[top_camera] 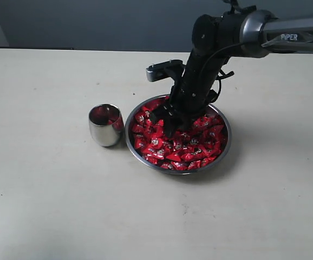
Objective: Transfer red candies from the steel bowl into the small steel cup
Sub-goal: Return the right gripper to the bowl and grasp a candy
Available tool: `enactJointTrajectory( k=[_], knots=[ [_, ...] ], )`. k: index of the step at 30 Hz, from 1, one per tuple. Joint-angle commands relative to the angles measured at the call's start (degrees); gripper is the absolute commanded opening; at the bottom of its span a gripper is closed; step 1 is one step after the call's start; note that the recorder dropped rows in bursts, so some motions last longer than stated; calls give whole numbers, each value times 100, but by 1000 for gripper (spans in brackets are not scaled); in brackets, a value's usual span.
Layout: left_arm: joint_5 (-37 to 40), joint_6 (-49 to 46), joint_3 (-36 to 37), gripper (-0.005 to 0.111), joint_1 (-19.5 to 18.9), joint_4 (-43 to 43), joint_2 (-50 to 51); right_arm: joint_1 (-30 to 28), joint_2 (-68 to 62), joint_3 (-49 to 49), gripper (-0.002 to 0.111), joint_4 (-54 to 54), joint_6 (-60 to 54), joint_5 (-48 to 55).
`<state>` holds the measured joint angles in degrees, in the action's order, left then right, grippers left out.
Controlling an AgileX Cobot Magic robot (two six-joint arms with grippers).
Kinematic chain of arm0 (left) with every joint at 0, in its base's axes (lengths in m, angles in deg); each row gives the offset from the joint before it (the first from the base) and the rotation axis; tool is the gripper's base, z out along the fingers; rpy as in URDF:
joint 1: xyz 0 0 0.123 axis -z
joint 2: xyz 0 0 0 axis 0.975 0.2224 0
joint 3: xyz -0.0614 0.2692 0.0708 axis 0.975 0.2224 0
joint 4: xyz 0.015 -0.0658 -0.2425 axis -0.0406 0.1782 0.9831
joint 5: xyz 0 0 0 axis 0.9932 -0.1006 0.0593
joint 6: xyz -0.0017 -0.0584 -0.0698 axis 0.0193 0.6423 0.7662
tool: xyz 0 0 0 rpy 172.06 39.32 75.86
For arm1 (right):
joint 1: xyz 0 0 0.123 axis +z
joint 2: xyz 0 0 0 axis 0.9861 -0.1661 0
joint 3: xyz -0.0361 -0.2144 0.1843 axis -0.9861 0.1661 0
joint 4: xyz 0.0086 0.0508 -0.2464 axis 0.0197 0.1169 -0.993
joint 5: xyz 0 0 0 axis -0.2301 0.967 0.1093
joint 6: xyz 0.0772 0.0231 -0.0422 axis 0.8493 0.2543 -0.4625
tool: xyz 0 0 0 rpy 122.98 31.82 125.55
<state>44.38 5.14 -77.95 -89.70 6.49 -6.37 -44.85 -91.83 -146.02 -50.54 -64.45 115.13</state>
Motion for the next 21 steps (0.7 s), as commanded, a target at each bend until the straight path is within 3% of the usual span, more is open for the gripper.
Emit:
enactJointTrajectory(
  k=[1,3,6,14,21],
  knots=[
    [-77,21,8,0,16,-25,-22,-25,-112,32,45,158,-46,-194],
    [-77,21,8,0,16,-25,-22,-25,-122,32,41,117,-46,-233],
    [-77,21,8,0,16,-25,-22,-25,-111,32,0,93,-46,-148],
    [-77,21,8,0,16,-25,-22,-25,837,32,1,176,-20,9],
    [-77,21,8,0,16,-25,-22,-14,943,-377,1,1216,-396,28]
  ],
)
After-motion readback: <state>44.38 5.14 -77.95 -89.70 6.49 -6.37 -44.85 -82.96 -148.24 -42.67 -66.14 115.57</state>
